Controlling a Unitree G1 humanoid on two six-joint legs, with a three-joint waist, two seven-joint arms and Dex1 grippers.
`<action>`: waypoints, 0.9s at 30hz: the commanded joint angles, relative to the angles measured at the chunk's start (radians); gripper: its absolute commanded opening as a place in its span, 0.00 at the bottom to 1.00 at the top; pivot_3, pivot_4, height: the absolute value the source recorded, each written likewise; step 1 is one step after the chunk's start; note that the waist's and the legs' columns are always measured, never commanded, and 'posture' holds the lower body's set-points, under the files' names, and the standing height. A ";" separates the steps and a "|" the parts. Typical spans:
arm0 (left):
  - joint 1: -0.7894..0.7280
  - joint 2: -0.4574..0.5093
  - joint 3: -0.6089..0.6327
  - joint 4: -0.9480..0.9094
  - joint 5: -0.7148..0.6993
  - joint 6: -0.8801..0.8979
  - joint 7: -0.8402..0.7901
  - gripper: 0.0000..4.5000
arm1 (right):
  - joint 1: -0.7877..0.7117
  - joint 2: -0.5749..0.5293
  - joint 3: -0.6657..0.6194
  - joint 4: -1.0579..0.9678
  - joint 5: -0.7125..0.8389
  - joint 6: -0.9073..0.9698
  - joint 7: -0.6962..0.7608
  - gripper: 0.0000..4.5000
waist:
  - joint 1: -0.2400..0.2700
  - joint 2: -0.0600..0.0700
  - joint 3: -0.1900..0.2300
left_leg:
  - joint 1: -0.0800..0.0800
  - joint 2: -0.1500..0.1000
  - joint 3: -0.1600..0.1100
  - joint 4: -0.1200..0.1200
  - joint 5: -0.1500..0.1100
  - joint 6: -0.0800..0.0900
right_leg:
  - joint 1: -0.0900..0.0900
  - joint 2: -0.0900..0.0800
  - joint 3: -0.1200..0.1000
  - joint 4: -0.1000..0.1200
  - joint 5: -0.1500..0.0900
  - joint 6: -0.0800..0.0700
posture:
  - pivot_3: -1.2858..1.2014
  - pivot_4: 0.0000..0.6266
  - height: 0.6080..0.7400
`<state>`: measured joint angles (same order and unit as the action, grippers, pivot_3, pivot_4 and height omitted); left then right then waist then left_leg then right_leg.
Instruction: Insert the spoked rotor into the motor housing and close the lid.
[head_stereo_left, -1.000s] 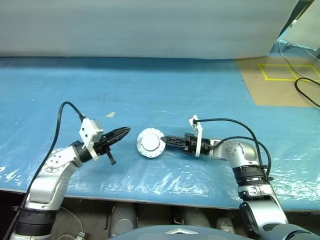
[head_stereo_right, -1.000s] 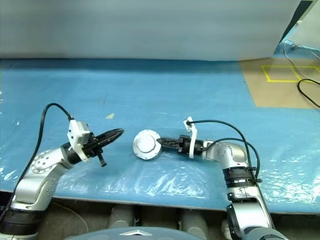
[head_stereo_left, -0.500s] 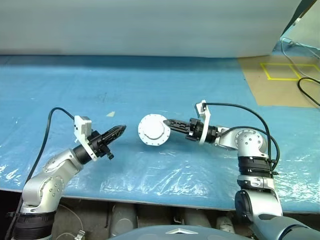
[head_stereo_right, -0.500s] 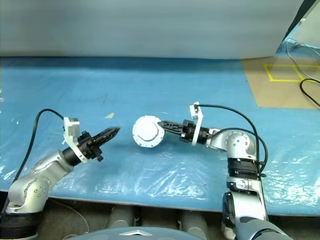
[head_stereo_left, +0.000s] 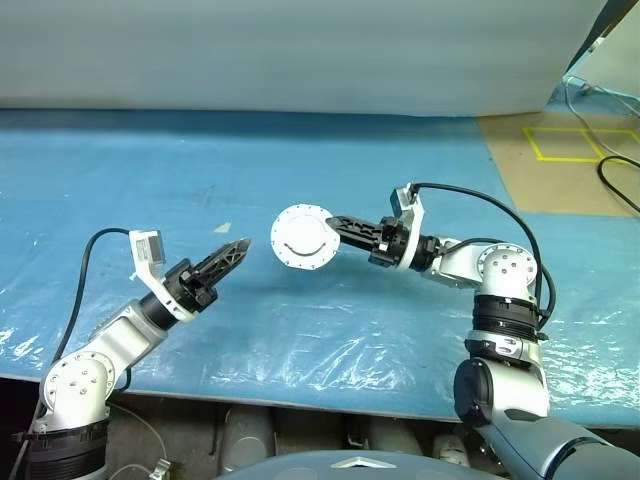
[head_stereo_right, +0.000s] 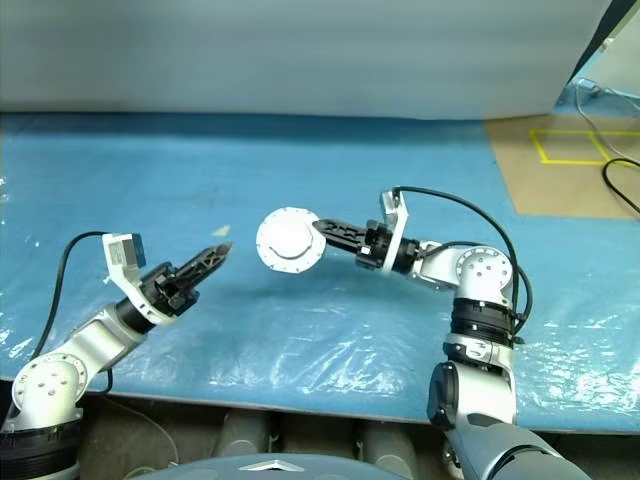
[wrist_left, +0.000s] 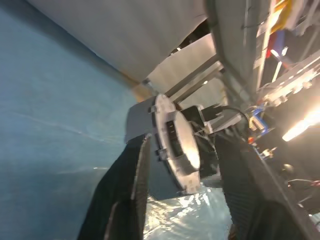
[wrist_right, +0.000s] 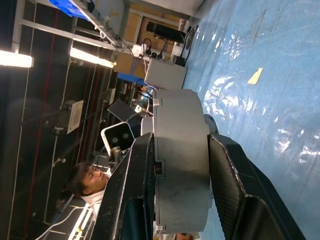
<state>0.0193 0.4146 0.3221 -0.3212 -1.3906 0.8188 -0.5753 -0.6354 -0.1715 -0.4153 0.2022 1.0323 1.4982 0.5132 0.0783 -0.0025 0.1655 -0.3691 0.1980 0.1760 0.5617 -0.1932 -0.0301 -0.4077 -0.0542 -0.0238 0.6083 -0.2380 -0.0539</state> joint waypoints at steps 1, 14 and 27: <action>0.015 -0.011 0.012 -0.014 -0.114 0.031 0.037 0.72 | -0.039 0.017 -0.036 -0.013 0.072 0.022 -0.004 0.28 | 0.000 0.000 0.000 | 0.000 0.000 0.000 0.000 0.000 0.000 | 0.000 0.000 0.000 0.000 0.000 0.000 | 0.52 0.24 1.00; 0.008 -0.054 -0.051 0.067 -0.117 0.059 0.110 0.98 | -0.067 0.045 -0.086 0.014 0.105 0.062 -0.053 0.28 | 0.005 0.000 0.000 | 0.000 0.000 -0.001 0.000 0.000 -0.001 | 0.001 0.000 0.000 0.000 0.002 0.005 | 0.52 0.24 1.00; -0.094 -0.132 -0.141 0.155 -0.065 0.078 0.099 0.98 | -0.070 0.056 -0.079 0.013 0.103 0.066 -0.072 0.28 | 0.016 0.000 0.000 | 0.001 -0.001 0.000 0.000 0.001 -0.002 | 0.001 0.000 0.000 0.000 0.003 0.006 | 0.52 0.24 1.00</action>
<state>-0.0500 0.2947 0.1990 -0.1868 -1.4786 0.8995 -0.4591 -0.6724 -0.1316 -0.4763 0.2360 1.0721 1.5601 0.4214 0.0947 -0.0026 0.1655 -0.3684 0.1971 0.1755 0.5621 -0.1920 -0.0320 -0.4062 -0.0538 -0.0238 0.6087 -0.2348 -0.0479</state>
